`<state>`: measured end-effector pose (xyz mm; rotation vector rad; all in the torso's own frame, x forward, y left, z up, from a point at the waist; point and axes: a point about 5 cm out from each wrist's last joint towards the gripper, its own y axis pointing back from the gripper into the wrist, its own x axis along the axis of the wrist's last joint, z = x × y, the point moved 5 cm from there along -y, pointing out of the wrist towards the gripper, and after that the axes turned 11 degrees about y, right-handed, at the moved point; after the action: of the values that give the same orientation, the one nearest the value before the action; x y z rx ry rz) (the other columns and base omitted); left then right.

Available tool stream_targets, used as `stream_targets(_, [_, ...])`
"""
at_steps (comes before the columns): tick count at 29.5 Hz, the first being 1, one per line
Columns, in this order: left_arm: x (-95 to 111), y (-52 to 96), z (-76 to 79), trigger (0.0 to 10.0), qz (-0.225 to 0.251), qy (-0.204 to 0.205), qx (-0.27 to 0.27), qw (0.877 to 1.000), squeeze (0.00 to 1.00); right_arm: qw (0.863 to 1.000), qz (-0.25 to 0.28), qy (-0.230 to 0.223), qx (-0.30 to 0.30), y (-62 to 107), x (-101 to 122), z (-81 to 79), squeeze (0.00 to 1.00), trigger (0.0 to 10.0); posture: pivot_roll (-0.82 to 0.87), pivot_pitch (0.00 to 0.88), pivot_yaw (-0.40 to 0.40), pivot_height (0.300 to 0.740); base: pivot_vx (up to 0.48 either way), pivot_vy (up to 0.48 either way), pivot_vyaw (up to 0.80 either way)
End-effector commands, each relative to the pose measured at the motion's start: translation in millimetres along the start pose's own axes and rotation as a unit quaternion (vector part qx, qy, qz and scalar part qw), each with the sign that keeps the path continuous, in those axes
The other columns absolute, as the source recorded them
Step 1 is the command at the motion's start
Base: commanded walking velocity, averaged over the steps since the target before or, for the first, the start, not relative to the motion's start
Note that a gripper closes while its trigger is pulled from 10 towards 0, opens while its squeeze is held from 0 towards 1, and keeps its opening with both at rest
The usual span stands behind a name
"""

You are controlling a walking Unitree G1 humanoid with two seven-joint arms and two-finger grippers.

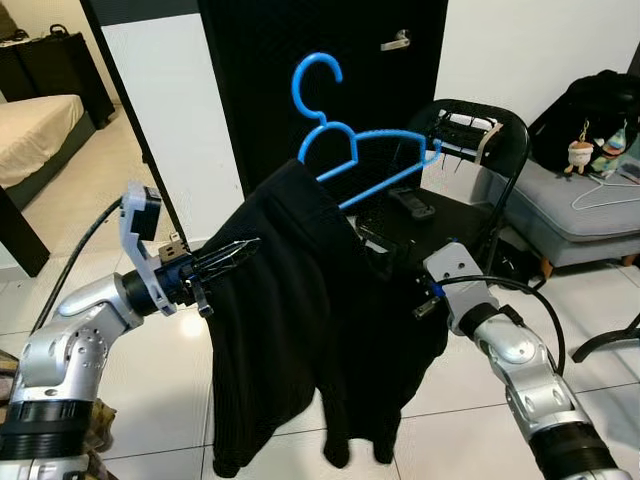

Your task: Hang hanger

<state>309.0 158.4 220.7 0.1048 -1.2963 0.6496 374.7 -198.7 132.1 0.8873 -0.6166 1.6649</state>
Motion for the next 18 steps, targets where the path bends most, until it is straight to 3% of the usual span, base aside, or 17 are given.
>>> stream_targets(1, [3.9, 12.5, 9.0, 10.0, -0.003, 0.005, -0.018, 1.0, 0.0, 0.999, 0.015, -0.046, -0.019, 1.3, -1.0, 10.0, 0.0, 0.0, -0.03, 0.0, 0.033, 0.74, 0.0, 0.0, 0.0])
stream_targets(2, [0.5, 19.1, 15.6, 10.0, -0.012, 0.019, -0.033, 0.999, 0.0, 0.996, 0.028, -0.085, -0.029, 2.1, 0.6, 16.5, 0.0, 0.0, -0.02, 0.0, 0.033, 0.74, 0.0, 0.0, 0.0])
stream_targets(3, [0.5, 19.1, 15.6, 10.0, -0.012, 0.019, -0.033, 0.999, 0.0, 0.996, 0.028, -0.085, -0.029, 2.1, 0.6, 16.5, 0.0, 0.0, -0.02, 0.0, 0.033, 0.74, 0.0, 0.0, 0.0])
stream_targets(5, [-3.7, 32.0, 26.1, 10.0, -0.031, 0.046, -0.057, 0.997, 0.0, 0.987, 0.061, -0.139, -0.05, 3.2, 7.3, 32.1, 0.0, 0.0, -0.03, 0.0, 0.037, 0.74, 0.0, 0.0, 0.0])
stream_targets(7, [-4.3, 37.3, 28.4, 10.0, -0.036, 0.056, -0.06, 0.996, 0.0, 0.984, 0.072, -0.155, -0.059, 3.8, 8.8, 38.3, 0.0, 0.0, -0.02, 0.0, 0.038, 0.74, 0.0, 0.0, 0.0])
stream_targets(11, [-7.7, 50.8, 26.3, 10.0, -0.057, 0.063, -0.05, 0.995, 0.0, 0.981, 0.09, -0.163, -0.061, 5.7, 12.3, 44.5, 0.0, 0.0, -0.02, 0.0, 0.04, 0.74, 0.0, 0.0, 0.0])
stream_targets(14, [-3.7, 60.7, 20.9, 10.0, -0.061, 0.059, -0.03, 0.996, 0.0, 0.981, 0.109, -0.156, -0.034, 8.3, 19.3, 38.8, 0.0, 0.0, -0.02, 0.0, 0.046, 0.74, 0.0, 0.0, 0.0])
stream_targets(18, [0.8, 63.0, 21.5, 10.0, -0.062, 0.054, -0.027, 0.996, 0.0, 0.981, 0.121, -0.152, -0.01, 10.2, 22.7, 31.8, 0.0, 0.0, -0.02, 0.0, 0.047, 0.74, 0.0, 0.0, 0.0])
